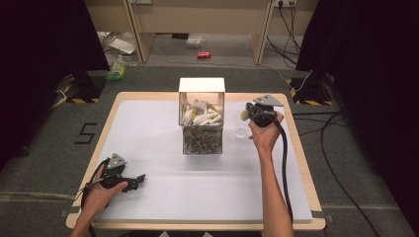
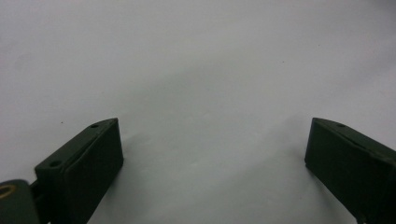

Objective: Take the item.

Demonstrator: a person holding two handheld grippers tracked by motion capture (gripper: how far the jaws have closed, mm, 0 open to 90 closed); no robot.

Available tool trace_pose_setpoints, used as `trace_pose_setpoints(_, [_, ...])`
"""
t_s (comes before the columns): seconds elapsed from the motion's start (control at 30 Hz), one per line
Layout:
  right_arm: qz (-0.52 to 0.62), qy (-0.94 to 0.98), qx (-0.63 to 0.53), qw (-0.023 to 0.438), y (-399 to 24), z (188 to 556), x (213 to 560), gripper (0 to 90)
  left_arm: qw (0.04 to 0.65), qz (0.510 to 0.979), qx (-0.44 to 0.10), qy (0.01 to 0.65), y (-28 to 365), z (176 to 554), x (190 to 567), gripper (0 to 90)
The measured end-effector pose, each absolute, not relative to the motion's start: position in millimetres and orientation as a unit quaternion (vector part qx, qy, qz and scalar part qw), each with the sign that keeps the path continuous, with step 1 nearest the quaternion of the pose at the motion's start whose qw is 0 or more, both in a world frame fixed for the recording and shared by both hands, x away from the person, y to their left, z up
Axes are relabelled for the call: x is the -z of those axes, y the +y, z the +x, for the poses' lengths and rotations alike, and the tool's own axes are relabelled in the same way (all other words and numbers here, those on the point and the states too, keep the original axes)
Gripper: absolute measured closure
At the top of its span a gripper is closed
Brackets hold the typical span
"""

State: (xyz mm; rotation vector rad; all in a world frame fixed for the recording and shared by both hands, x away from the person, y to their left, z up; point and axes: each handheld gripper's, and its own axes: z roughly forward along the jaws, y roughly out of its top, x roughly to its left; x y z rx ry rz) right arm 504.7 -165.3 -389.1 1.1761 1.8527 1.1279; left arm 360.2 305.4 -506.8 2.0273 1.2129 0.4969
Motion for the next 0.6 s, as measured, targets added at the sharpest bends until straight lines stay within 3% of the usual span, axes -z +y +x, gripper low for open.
trace_pose_setpoints(0.6, [0.450, 0.719, -0.422, 0.321, -161.4, 506.9, 397.3, 89.8, 0.356, 0.785, -0.192, 0.469, 305.6, 360.3, 506.8, 3.4])
